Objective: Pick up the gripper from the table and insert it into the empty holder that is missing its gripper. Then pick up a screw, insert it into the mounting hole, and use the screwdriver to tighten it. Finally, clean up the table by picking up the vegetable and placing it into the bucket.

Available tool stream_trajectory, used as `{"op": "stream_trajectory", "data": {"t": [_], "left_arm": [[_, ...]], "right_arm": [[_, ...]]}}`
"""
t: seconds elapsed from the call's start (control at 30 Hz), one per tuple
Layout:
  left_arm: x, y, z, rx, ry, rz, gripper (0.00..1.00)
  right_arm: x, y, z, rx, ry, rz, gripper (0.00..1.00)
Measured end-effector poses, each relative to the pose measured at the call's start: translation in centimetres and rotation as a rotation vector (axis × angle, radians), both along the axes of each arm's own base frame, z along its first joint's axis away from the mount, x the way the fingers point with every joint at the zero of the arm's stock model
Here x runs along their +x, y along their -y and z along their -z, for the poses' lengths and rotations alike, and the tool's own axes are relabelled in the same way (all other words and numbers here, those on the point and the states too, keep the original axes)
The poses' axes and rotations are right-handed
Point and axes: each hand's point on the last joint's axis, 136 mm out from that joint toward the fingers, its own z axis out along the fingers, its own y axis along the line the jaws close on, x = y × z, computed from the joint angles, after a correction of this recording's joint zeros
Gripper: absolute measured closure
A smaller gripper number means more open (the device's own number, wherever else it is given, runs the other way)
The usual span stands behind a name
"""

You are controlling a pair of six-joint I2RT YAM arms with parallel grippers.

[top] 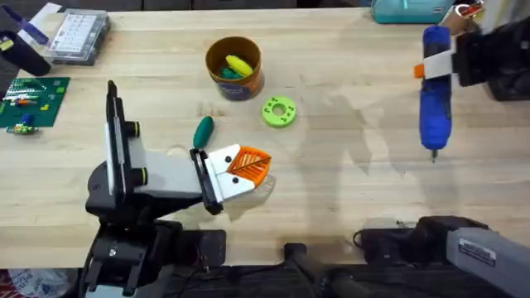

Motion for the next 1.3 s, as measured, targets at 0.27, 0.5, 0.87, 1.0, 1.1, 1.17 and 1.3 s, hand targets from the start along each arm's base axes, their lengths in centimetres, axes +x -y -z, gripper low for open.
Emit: {"op": "stream_trajectory", "data": {"t": [0.27,0.5,0.87,1.0,1.1,1.17,1.3], "left_arm": [[0.0,0.0,0.0,0.000,0.000,0.000,0.992],[0.0,0.0,0.0,0.000,0.000,0.000,0.992],[0.0,0.0,0.0,0.000,0.000,0.000,0.992],[0.0,0.0,0.0,0.000,0.000,0.000,0.992],[0.0,0.0,0.0,0.000,0.000,0.000,0.992],[0.0,0.0,0.0,0.000,0.000,0.000,0.992],[0.0,0.0,0.0,0.000,0.000,0.000,0.992]], "right_arm": [[-2.6,-0.8,-5.7,0.015,0.233,-0.032,0.946],[-4.2,-3.2,-11.6,0.105,0.411,-0.122,0.946],[-6.2,-7.9,-16.0,0.295,0.531,-0.291,0.944],[-6.0,-10.0,-17.7,0.351,0.582,-0.363,0.944],[-6.1,-11.6,-19.4,0.403,0.635,-0.414,0.944],[-6.2,-12.4,-20.4,0.444,0.663,-0.431,0.944],[-6.7,-13.5,-21.0,0.509,0.651,-0.443,0.944]]}}
